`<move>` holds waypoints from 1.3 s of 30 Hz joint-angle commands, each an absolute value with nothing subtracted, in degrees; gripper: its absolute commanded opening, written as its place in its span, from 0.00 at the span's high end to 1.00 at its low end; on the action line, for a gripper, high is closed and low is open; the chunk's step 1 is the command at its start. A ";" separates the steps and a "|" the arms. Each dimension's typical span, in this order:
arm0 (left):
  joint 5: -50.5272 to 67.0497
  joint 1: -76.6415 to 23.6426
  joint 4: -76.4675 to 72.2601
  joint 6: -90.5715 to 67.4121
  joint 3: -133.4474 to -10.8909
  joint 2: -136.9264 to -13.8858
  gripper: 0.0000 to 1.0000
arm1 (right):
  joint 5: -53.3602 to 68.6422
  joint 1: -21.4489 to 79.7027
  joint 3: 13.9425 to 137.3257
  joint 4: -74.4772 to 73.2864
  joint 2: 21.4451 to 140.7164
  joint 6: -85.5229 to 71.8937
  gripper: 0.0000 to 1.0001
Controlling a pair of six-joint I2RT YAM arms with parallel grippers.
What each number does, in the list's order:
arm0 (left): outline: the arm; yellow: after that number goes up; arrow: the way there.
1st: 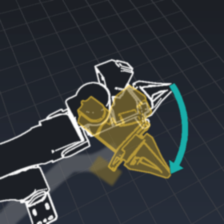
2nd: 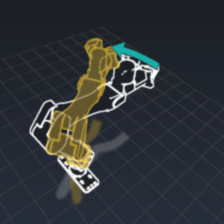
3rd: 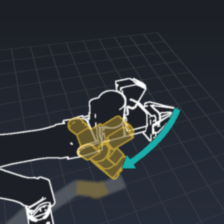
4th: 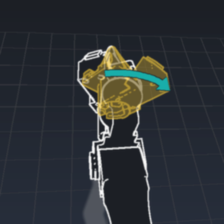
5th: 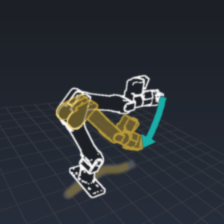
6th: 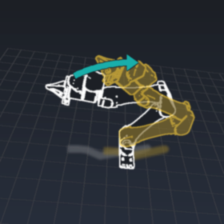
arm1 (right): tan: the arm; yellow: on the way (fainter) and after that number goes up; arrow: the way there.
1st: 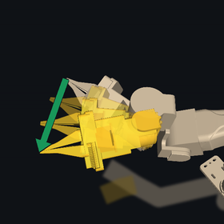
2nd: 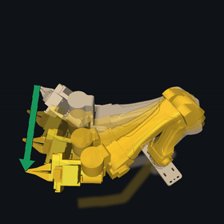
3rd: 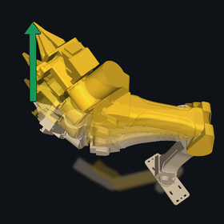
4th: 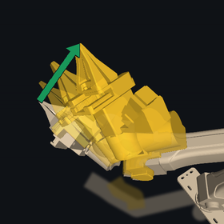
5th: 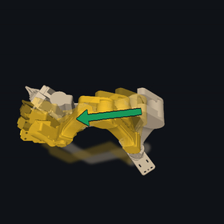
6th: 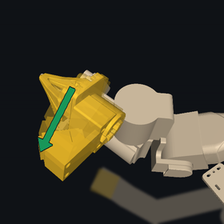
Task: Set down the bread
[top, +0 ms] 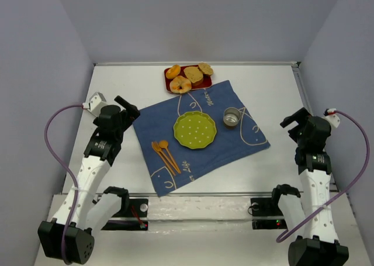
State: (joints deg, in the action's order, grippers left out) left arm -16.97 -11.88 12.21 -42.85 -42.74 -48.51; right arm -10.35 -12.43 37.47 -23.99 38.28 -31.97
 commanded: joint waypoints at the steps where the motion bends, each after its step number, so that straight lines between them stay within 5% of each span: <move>1: -17.49 -11.51 13.09 -43.68 -45.35 -49.22 0.01 | -11.34 -12.48 37.62 -22.50 37.36 -32.17 0.00; 11: -8.88 -1.07 12.30 -43.25 -44.73 -58.61 0.01 | -8.80 -12.48 36.38 -22.32 36.91 -31.56 0.00; 20: -21.44 3.50 15.66 -41.92 -52.82 -74.79 0.01 | -3.78 -12.48 36.74 -20.74 41.92 -29.53 0.00; 25: -15.56 11.50 11.79 -40.70 -54.66 -81.20 0.01 | -3.16 -12.48 37.09 -20.83 43.24 -29.18 0.00; 39: -11.34 13.45 8.79 -31.82 -67.84 -101.85 0.01 | -1.06 -12.48 37.26 -20.13 45.17 -28.48 0.00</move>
